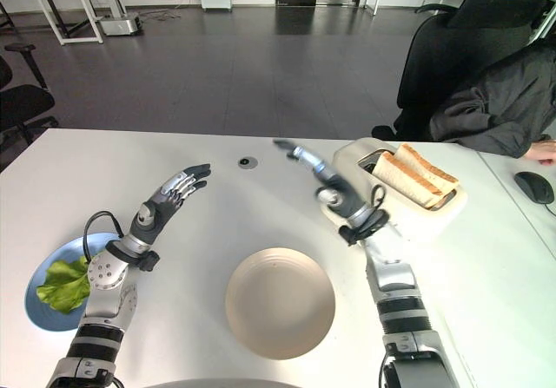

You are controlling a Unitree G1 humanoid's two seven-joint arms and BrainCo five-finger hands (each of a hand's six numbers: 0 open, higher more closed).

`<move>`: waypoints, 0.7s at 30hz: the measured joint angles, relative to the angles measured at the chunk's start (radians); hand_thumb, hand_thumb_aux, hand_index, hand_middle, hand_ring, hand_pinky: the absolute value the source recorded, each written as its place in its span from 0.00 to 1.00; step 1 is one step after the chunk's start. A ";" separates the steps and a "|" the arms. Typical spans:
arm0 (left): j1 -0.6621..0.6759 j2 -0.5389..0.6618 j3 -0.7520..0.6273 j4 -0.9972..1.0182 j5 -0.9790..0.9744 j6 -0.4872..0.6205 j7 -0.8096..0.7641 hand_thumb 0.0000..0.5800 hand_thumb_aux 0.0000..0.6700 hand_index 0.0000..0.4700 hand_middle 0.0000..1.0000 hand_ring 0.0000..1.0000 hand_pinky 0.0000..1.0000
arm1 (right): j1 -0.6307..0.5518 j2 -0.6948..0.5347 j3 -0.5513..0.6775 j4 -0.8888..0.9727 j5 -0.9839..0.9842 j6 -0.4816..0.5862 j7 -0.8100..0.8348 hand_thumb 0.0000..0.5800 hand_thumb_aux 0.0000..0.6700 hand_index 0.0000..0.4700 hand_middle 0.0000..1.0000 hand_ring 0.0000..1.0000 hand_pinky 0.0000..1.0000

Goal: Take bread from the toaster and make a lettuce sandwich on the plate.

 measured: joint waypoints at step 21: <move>-0.073 -0.035 -0.056 0.061 0.043 -0.013 -0.016 0.00 0.00 0.00 0.00 0.00 0.00 | 0.082 -0.549 -0.182 0.542 -0.521 0.150 -0.193 0.98 0.87 0.87 0.00 0.00 0.00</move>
